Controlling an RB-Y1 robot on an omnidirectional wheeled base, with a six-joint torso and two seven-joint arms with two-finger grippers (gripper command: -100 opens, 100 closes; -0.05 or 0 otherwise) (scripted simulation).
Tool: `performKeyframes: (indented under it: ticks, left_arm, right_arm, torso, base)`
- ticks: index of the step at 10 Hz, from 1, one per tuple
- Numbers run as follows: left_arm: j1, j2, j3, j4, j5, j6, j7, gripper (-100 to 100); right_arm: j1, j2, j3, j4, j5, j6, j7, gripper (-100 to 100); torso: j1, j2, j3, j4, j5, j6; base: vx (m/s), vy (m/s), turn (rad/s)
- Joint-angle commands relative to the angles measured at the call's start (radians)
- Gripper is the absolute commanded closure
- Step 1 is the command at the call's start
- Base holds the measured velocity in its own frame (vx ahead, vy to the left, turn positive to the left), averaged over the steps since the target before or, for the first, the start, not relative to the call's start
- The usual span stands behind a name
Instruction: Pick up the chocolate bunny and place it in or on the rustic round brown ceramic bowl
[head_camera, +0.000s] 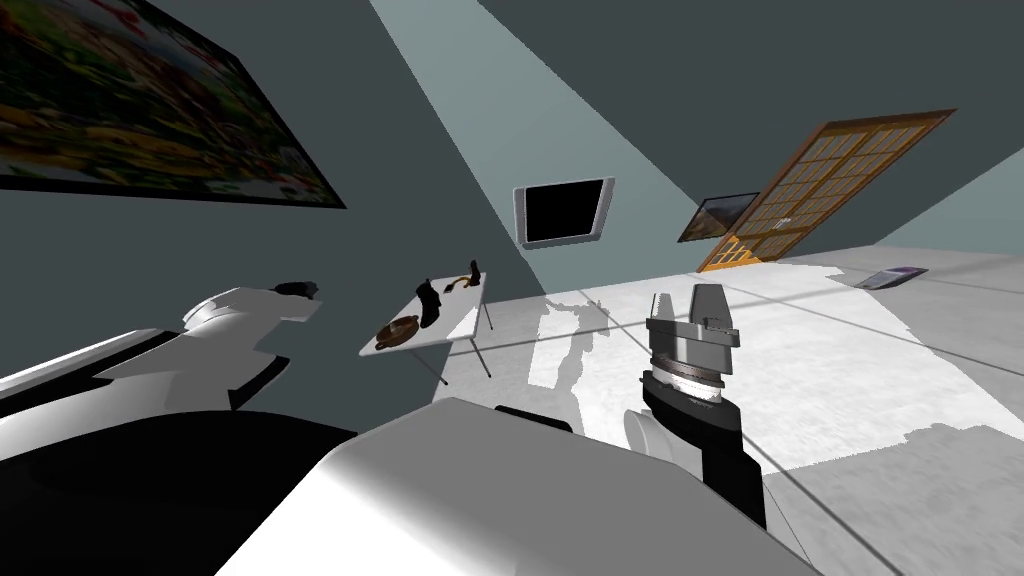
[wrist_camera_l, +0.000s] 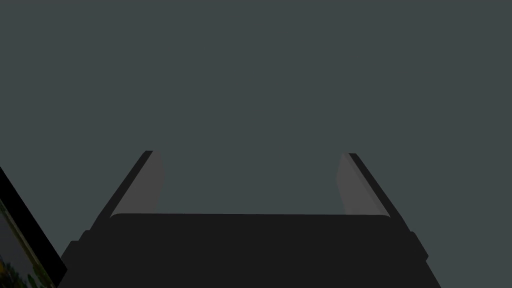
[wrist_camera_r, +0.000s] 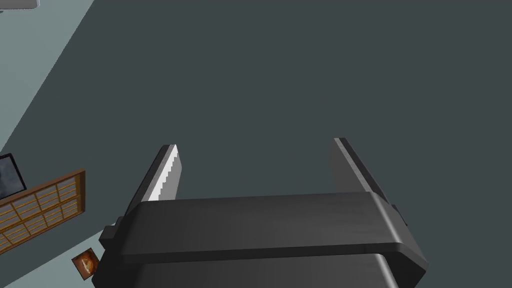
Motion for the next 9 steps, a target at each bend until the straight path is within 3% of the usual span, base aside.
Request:
performKeyframes:
  ticks: [1, 2, 3, 4, 5, 6, 7, 9]
  left_arm:
    - [-0.038, -0.001, -0.006, 0.010, 0.007, 0.045, -0.028, -100]
    - [-0.074, -0.018, -0.012, 0.045, 0.046, 0.077, -0.067, -100]
    - [-0.076, -0.018, -0.012, 0.045, 0.046, 0.109, -0.075, -100]
    - [-0.145, -0.018, -0.012, 0.045, 0.046, 0.128, -0.123, -100]
    - [-0.145, -0.018, -0.012, 0.045, 0.046, 0.160, -0.127, -100]
    - [-0.177, -0.035, -0.019, 0.081, 0.085, 0.195, -0.153, -100]
    - [-0.170, -0.035, -0.019, 0.081, 0.085, 0.231, -0.165, -100]
    - [-0.238, -0.035, -0.019, 0.081, 0.085, 0.276, -0.211, -100]
  right_arm:
    - [0.000, 0.000, 0.000, 0.000, 0.000, 0.000, 0.000, 0]
    - [0.000, 0.000, 0.000, 0.000, 0.000, 0.000, 0.000, 0]
    - [0.000, 0.000, 0.000, 0.000, 0.000, 0.000, 0.000, 0]
    - [0.000, 0.000, 0.000, 0.000, 0.000, 0.000, 0.000, 0]
    - [0.000, 0.000, 0.000, 0.000, 0.000, 0.000, 0.000, 0]
    - [0.000, 0.000, 0.000, 0.000, 0.000, 0.000, 0.000, 0]
    - [0.000, 0.000, 0.000, 0.000, 0.000, 0.000, 0.000, 0]
    - [0.000, 0.000, 0.000, 0.000, 0.000, 0.000, 0.000, 0]
  torso:
    - [0.000, 0.000, 0.000, 0.000, 0.000, 0.000]
    - [0.001, -0.005, -0.003, -0.001, 0.000, 0.000]
    - [-0.001, -0.001, -0.001, -0.001, 0.000, 0.002]
    - [-0.001, 0.004, 0.002, 0.001, 0.000, 0.002]
    - [0.000, 0.001, 0.001, 0.001, 0.000, 0.000]
    - [0.001, -0.005, -0.003, -0.001, 0.000, -0.001]
    - [0.000, -0.002, -0.002, -0.001, 0.000, 0.002]
    - [0.000, 0.001, 0.001, 0.001, 0.000, -0.001]
  base:
    - [-0.071, -0.004, 0.037]
    - [-0.198, -0.023, -0.309]
    - [-0.305, -0.026, -0.403]
    - [-0.195, -0.019, -0.153]
    - [-0.054, -0.010, 0.013]
    - [-0.169, -0.029, -0.350]
    - [-0.290, -0.041, -0.423]
    - [-0.123, -0.032, -0.036]
